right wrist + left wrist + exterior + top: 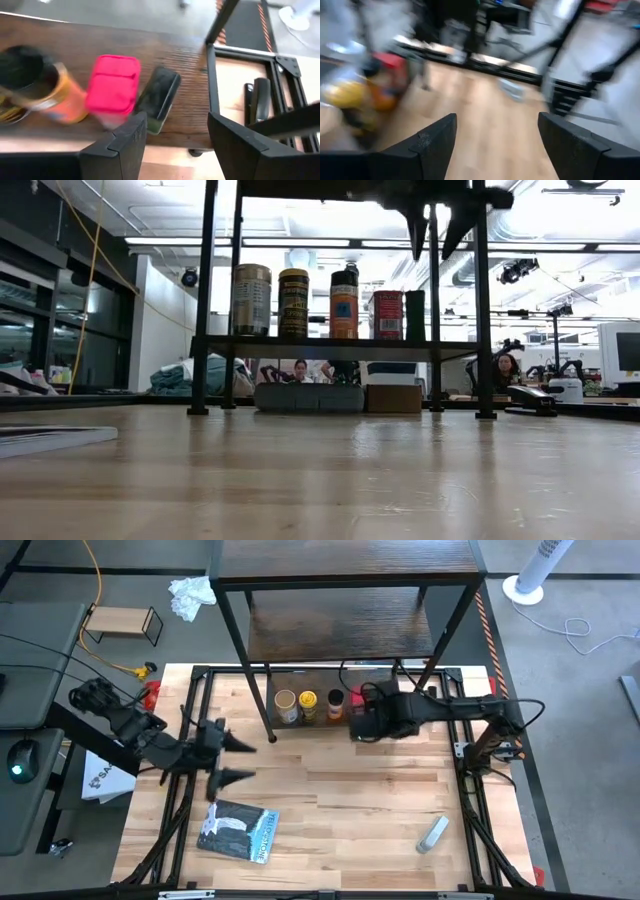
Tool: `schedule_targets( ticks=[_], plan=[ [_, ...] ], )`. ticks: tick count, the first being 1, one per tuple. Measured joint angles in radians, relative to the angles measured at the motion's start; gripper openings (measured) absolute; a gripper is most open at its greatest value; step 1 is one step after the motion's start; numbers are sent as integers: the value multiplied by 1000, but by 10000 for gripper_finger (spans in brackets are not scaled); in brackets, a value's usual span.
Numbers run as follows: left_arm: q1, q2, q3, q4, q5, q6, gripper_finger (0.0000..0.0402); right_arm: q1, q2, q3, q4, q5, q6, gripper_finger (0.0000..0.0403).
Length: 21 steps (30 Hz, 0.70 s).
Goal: Shelf spices
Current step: Adjust the shelf
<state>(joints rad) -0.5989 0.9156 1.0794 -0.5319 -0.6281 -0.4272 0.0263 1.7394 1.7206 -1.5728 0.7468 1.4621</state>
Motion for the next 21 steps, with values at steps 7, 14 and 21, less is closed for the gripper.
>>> schedule_targets(
  ticks=[7,14,21],
  plan=[
    [-155,-46,0,-59,-21,-182,275,199,-19,0,1,82,52,204],
    [-341,-46,0,-328,-440,-409,194,419,-20,0,2,39,295,168],
    [-453,-52,-22,-872,-786,-1138,15,457,-22,-60,2,-30,540,15]
  ],
)
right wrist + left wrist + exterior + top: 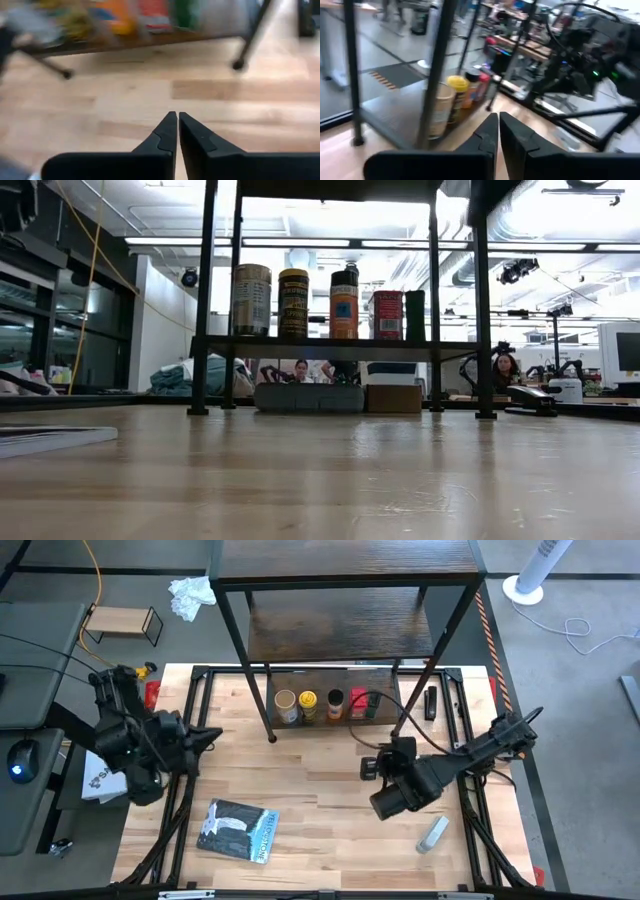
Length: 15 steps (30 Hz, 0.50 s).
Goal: Shelf spices
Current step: Adjust the shelf
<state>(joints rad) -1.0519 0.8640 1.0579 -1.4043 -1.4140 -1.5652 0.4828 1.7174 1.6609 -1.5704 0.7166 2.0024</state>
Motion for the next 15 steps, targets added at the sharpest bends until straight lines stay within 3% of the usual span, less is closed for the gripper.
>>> schedule_targets(
  ticks=[4,7,12,15],
  plan=[
    [54,-14,-38,-120,48,-180,5,-62,-29,-174,-4,-71,167,3],
    [90,-38,-84,-134,90,-275,2,-130,-48,-275,0,-174,170,1],
    [159,-79,-140,-144,81,-410,1,-197,-177,-355,-10,-196,131,0],
    [181,-96,-148,-144,74,-408,1,-221,-234,-399,6,-246,55,0]
  ],
)
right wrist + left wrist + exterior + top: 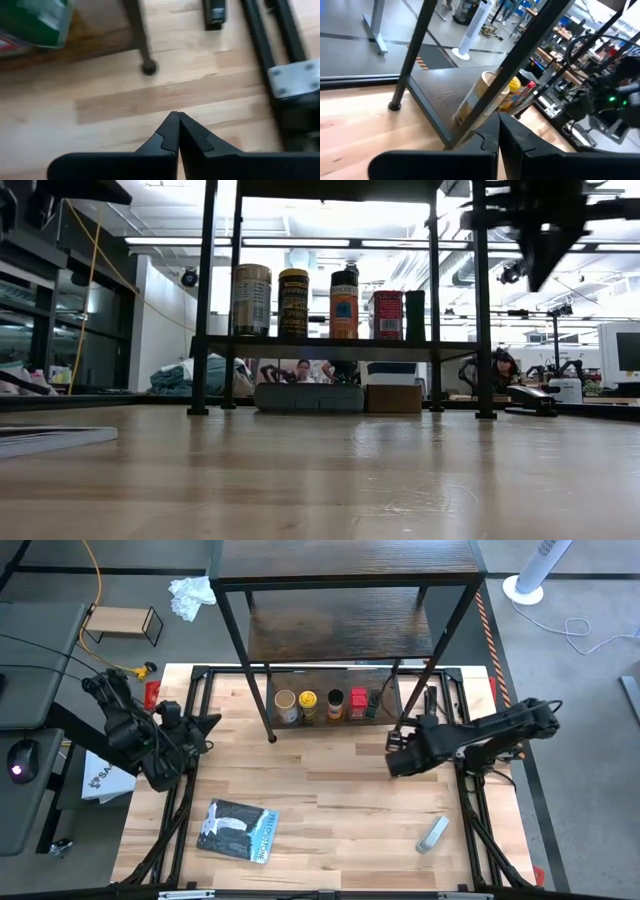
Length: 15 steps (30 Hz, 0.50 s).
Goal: Shelf spices
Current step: Adjust the shelf
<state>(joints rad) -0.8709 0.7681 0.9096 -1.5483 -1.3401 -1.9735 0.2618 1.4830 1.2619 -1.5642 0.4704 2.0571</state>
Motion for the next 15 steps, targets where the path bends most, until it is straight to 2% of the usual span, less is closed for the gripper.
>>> schedule_targets(
  ticks=[2,5,9,12,15],
  plan=[
    [12,-11,0,0,10,24,1,-3,-46,-35,-9,-23,-39,0],
    [52,-27,0,-1,6,38,1,-21,-117,-93,-4,18,-12,0],
    [159,-26,0,0,-75,39,0,-80,-217,-153,-8,224,90,0],
    [214,-26,0,3,-144,40,0,-124,-280,-153,-7,373,14,0],
    [249,-26,0,9,-185,37,0,-160,-335,-133,-8,453,-99,0]
  ],
)
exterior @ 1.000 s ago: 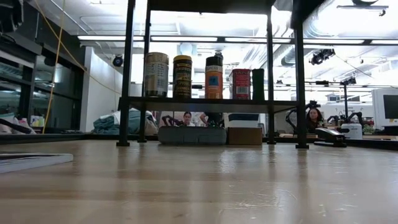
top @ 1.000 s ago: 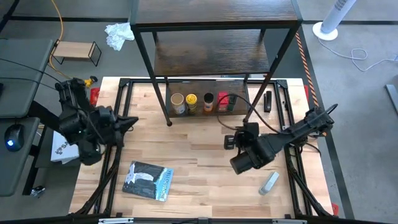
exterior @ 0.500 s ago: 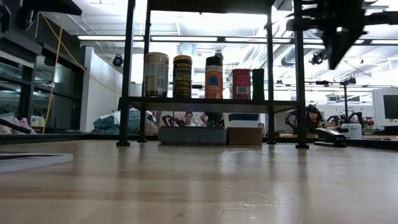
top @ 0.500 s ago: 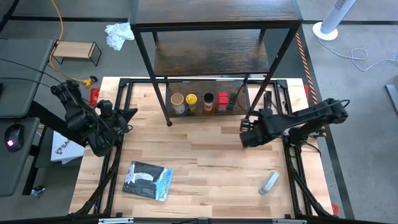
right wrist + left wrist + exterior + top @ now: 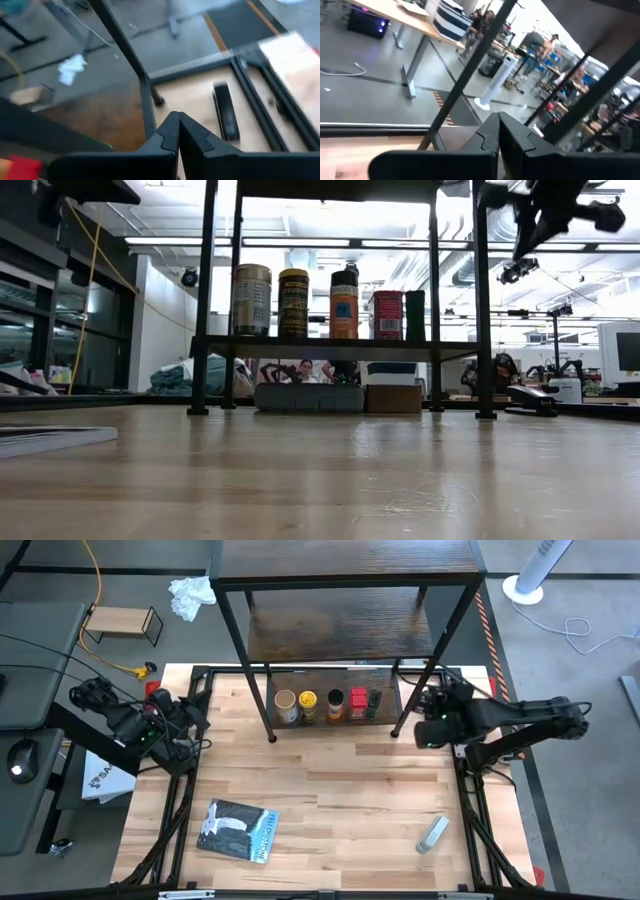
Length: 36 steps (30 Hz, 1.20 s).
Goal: Shelf spices
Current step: Adjust the shelf
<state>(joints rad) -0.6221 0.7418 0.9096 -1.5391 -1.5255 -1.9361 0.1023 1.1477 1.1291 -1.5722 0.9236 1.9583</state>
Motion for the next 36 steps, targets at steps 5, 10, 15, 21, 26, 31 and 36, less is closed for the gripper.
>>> schedule_targets(
  ticks=[5,10,15,21,26,31,36],
  plan=[
    [67,6,0,92,12,30,0,-13,-74,76,14,72,-214,0],
    [136,30,0,248,67,177,0,24,-119,133,148,61,-493,0],
    [167,15,0,389,147,352,0,31,-137,147,268,42,-653,0],
    [184,-52,0,843,376,965,0,2,-138,147,344,-5,-758,0],
    [310,-99,0,1121,441,1398,0,-5,-139,147,373,-17,-818,0],
    [503,-146,1,1188,715,1574,0,-2,-138,147,394,-19,-825,0],
    [710,-129,1,1147,975,1610,0,-3,-135,147,473,-51,-907,0]
  ],
)
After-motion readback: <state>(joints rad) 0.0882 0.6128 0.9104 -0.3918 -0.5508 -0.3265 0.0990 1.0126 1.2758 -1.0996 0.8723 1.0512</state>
